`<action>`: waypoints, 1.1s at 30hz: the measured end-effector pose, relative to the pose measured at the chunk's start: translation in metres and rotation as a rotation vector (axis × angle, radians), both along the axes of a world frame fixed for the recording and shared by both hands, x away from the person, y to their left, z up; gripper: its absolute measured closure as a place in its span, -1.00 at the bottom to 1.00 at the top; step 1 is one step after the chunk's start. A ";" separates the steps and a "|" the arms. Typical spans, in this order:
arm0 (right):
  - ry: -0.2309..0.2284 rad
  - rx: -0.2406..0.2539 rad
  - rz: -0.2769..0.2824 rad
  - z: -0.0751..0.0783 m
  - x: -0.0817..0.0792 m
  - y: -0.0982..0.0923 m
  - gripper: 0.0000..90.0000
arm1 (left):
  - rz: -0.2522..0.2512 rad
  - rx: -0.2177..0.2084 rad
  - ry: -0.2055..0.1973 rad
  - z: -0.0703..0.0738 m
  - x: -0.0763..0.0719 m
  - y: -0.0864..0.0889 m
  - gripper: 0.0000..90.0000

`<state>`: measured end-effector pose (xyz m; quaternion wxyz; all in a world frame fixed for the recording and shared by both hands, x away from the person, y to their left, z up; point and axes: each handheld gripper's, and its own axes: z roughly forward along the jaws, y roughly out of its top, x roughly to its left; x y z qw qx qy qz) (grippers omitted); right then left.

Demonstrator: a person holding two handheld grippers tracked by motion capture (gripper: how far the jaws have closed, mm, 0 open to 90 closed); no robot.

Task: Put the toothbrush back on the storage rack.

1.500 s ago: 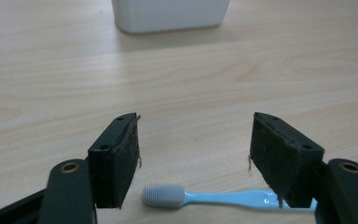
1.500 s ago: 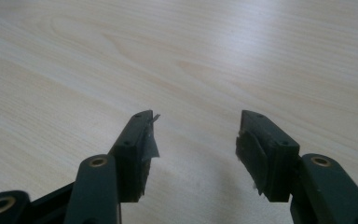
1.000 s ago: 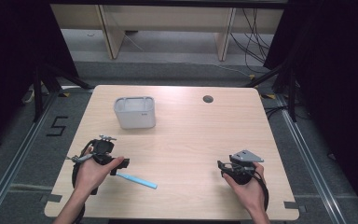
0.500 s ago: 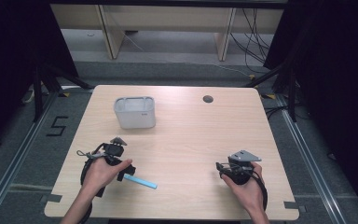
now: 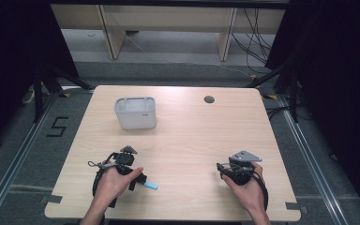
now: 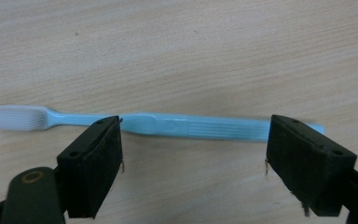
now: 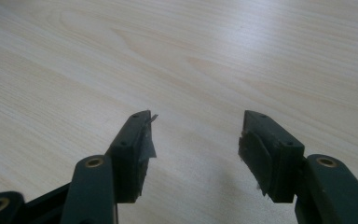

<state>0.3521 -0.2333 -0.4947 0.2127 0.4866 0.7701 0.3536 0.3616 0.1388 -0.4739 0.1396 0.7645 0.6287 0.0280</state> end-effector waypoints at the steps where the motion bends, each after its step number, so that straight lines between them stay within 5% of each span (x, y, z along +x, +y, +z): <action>1: -0.001 0.004 -0.003 0.001 -0.001 0.000 -0.02 | 0.009 -0.002 0.002 0.000 0.000 0.000 -0.59; 5: -0.017 -0.015 0.003 0.001 0.000 -0.003 -0.02 | 0.063 0.012 0.005 0.001 -0.001 0.003 -0.59; 17: -0.007 -0.005 0.009 -0.001 0.001 -0.001 -0.02 | 0.115 0.042 0.016 -0.002 0.009 0.001 -0.59; 28: -0.017 -0.029 0.020 -0.003 0.002 -0.003 -0.02 | 0.130 0.063 0.015 -0.005 0.010 -0.001 -0.59; 33: 0.004 0.011 0.006 -0.004 0.001 0.001 -0.02 | 0.134 0.070 0.017 -0.008 0.012 -0.002 -0.58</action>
